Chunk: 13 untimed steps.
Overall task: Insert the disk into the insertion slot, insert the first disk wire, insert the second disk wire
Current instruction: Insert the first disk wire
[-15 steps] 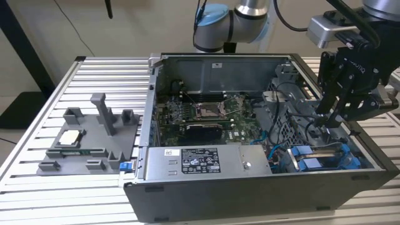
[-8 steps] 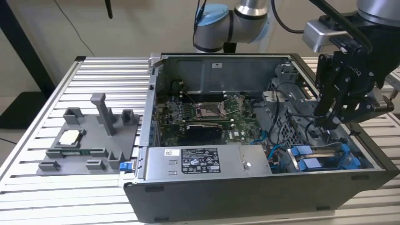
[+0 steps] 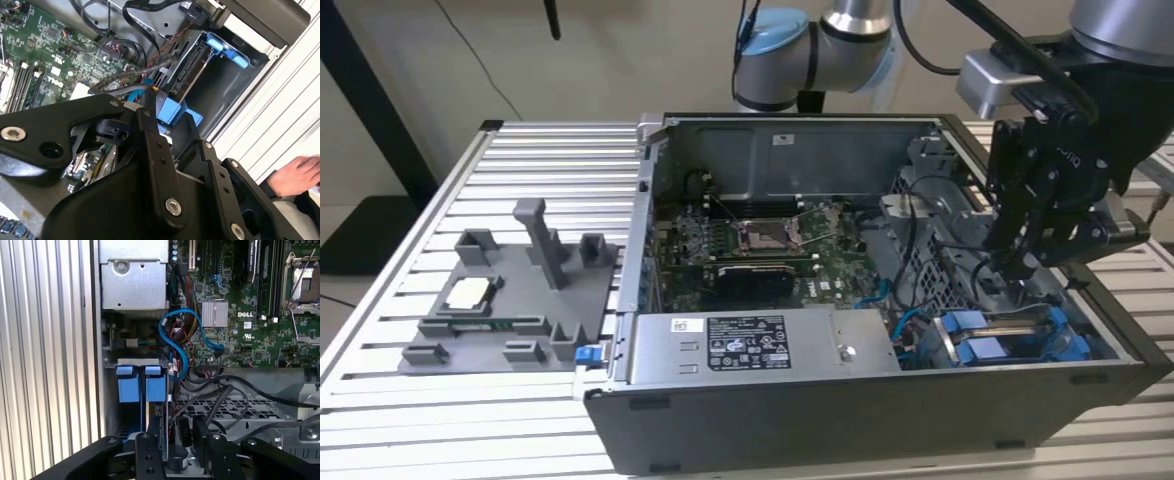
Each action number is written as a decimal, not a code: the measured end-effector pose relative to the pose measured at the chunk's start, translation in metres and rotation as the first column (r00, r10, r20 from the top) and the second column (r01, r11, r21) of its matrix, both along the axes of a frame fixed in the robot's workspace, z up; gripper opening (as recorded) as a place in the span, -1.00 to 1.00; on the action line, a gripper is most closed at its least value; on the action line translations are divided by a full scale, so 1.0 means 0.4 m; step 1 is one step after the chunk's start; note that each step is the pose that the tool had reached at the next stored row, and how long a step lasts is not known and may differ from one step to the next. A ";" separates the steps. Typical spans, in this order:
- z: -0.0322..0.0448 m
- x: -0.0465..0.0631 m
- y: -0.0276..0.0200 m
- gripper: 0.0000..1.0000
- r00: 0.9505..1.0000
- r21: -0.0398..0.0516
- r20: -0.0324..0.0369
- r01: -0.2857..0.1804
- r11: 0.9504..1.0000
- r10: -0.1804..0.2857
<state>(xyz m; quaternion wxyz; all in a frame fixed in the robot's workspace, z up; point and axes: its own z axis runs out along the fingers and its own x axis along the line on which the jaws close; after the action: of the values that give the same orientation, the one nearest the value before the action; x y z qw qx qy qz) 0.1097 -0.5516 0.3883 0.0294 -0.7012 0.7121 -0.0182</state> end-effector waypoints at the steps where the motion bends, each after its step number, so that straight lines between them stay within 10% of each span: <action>1: -0.001 -0.001 0.000 -0.19 1.000 0.001 0.000 0.000 1.000 0.000; 6: -0.007 -0.006 0.000 -0.19 1.000 0.007 0.004 0.000 1.000 0.000; 13: -0.015 -0.006 0.000 -0.36 1.000 0.039 0.010 -0.004 0.999 0.003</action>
<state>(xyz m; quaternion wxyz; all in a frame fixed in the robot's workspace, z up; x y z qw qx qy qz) 0.1071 -0.5516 0.3823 0.0468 -0.7016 0.7110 -0.0079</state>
